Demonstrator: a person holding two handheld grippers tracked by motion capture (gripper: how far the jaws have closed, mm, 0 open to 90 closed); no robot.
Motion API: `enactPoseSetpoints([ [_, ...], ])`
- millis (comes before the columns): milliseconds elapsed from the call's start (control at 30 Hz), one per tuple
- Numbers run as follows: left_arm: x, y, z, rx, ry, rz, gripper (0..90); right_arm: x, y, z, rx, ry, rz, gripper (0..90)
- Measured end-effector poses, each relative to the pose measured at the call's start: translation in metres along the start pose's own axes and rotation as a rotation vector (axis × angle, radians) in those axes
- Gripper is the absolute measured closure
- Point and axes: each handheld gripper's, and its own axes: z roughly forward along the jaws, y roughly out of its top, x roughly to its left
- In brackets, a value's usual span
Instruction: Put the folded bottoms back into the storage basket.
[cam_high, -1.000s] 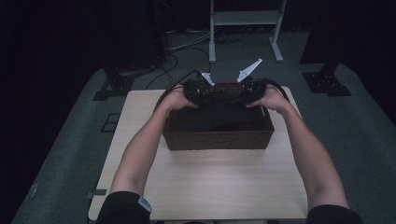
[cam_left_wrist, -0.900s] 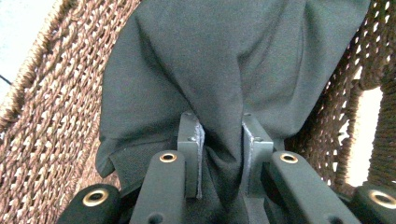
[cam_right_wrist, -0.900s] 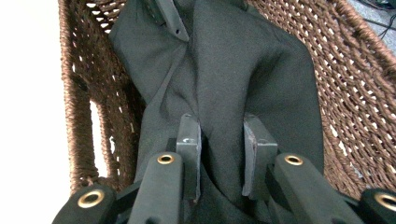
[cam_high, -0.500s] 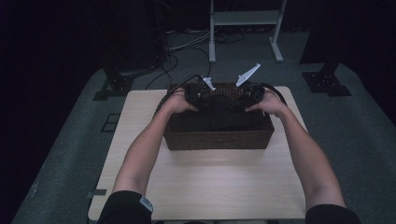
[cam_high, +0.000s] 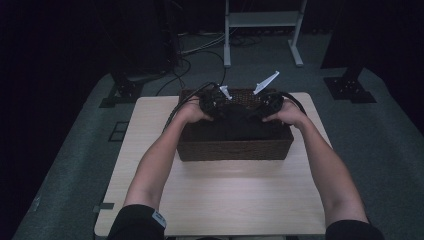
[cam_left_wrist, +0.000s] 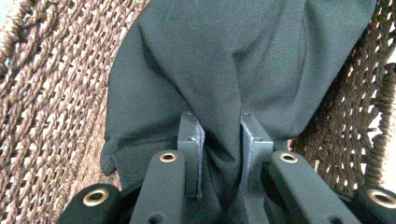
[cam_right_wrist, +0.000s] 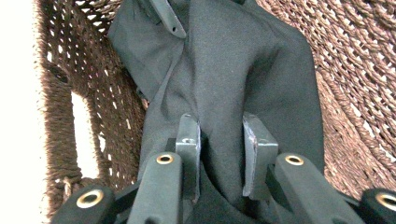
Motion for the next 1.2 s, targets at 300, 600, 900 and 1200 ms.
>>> enactPoseSetpoints([
  [300,-0.002,-0.005,0.010,-0.001,-0.009,0.001,73.7,-0.001,-0.003,0.006,0.032,0.001,0.000,70.8],
  [600,0.000,-0.006,0.017,0.007,-0.024,-0.009,73.7,-0.002,-0.003,0.012,0.054,-0.002,0.006,70.4],
  [900,0.001,-0.006,0.022,0.029,-0.027,-0.015,73.6,-0.003,-0.005,0.017,0.090,-0.010,0.018,69.8],
  [1200,0.003,-0.006,0.025,0.015,0.001,-0.045,70.8,-0.005,-0.006,0.018,0.106,-0.026,0.043,67.6],
])
